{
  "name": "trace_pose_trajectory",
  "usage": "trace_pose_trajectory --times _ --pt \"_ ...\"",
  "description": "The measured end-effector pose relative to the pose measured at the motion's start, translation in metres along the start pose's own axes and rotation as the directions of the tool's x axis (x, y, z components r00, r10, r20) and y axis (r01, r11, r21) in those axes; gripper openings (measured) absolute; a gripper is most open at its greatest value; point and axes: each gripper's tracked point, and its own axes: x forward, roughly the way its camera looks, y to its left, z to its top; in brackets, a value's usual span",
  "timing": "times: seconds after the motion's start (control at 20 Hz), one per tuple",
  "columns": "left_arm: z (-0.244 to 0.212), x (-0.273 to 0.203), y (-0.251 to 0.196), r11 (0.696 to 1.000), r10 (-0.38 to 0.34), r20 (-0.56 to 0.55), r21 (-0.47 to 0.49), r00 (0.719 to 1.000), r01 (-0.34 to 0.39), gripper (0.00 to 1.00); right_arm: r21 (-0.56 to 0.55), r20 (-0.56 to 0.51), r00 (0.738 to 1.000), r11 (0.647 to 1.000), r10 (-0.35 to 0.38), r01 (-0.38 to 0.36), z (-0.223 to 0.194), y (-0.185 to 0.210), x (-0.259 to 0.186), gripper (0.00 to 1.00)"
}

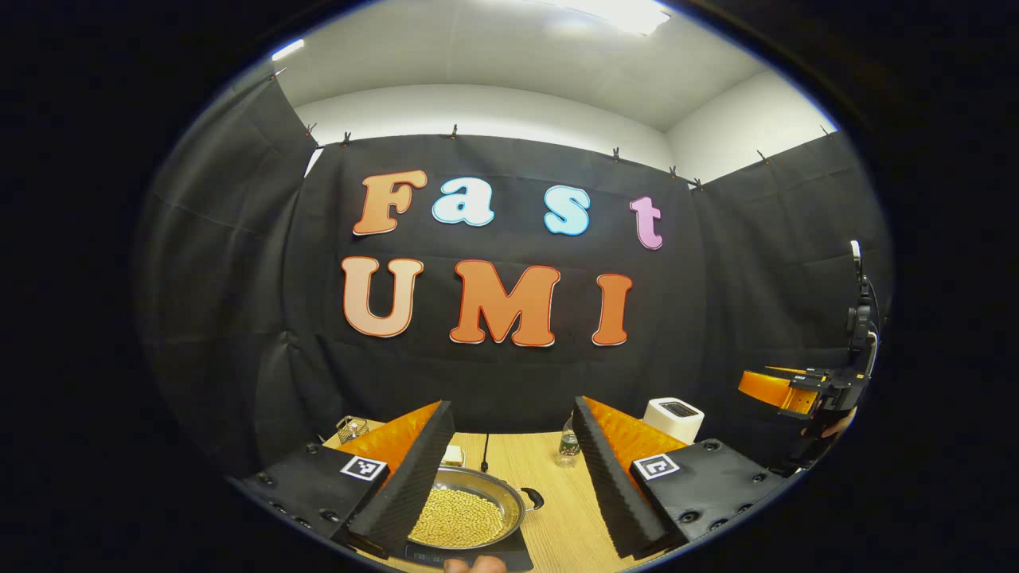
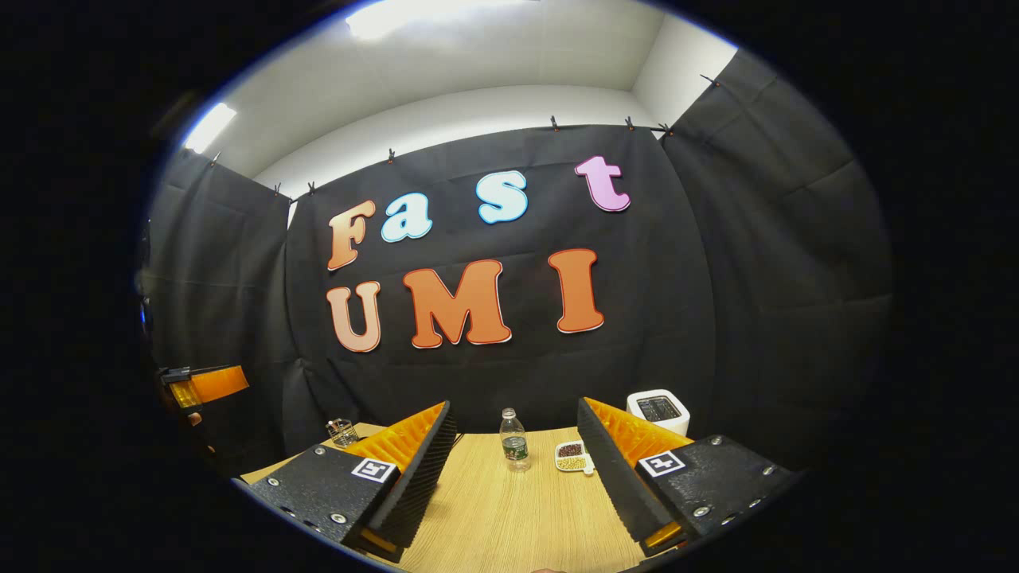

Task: First push the handle of the pot to place it horizontally, then grasp the pot with both hands and set it on the induction cooktop.

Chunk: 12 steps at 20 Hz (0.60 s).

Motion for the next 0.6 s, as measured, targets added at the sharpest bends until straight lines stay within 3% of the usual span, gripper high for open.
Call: trace_pose_trajectory --times 0.6 --pt "0.011 0.002 -0.001 0.999 0.039 0.051 0.004 0.998 -0.039 0.97 0.005 0.004 1.000 1.000 -0.021 0.021 0.000 -0.018 -0.004 0.95"
